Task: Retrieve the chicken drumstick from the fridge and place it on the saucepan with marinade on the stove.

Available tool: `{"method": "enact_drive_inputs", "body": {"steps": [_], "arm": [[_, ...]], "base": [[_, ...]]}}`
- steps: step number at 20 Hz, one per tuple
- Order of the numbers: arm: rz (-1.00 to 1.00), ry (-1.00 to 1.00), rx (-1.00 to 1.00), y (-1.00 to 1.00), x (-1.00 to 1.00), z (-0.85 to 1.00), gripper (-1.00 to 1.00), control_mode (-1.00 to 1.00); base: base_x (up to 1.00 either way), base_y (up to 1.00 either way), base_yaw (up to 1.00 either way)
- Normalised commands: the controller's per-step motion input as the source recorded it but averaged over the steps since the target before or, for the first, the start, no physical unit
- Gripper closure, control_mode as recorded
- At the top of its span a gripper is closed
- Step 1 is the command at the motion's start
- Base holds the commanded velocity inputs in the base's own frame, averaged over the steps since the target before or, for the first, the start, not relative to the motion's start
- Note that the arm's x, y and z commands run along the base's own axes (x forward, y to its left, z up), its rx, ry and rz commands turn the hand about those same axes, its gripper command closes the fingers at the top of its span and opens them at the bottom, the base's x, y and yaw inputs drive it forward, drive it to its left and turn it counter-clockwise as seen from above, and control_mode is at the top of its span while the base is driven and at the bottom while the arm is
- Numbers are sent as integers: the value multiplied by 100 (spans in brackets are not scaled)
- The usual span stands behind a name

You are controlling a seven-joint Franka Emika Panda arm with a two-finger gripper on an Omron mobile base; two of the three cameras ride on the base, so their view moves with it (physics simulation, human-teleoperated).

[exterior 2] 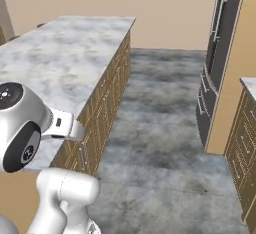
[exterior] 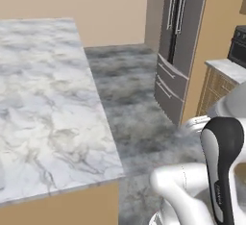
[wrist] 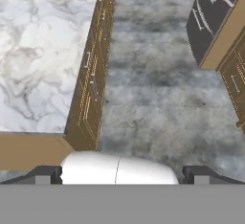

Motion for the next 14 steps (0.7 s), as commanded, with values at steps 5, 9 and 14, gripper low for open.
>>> {"method": "enact_drive_inputs", "body": {"steps": [5,9,14], "arm": [[0,0,0,0,0,0,-100,100],[0,0,0,0,0,0,-100,100],[0,0,0,0,0,0,-100,100]], "base": [[100,13,-43],[94,-13,-22],[49,-94,-2]]}}
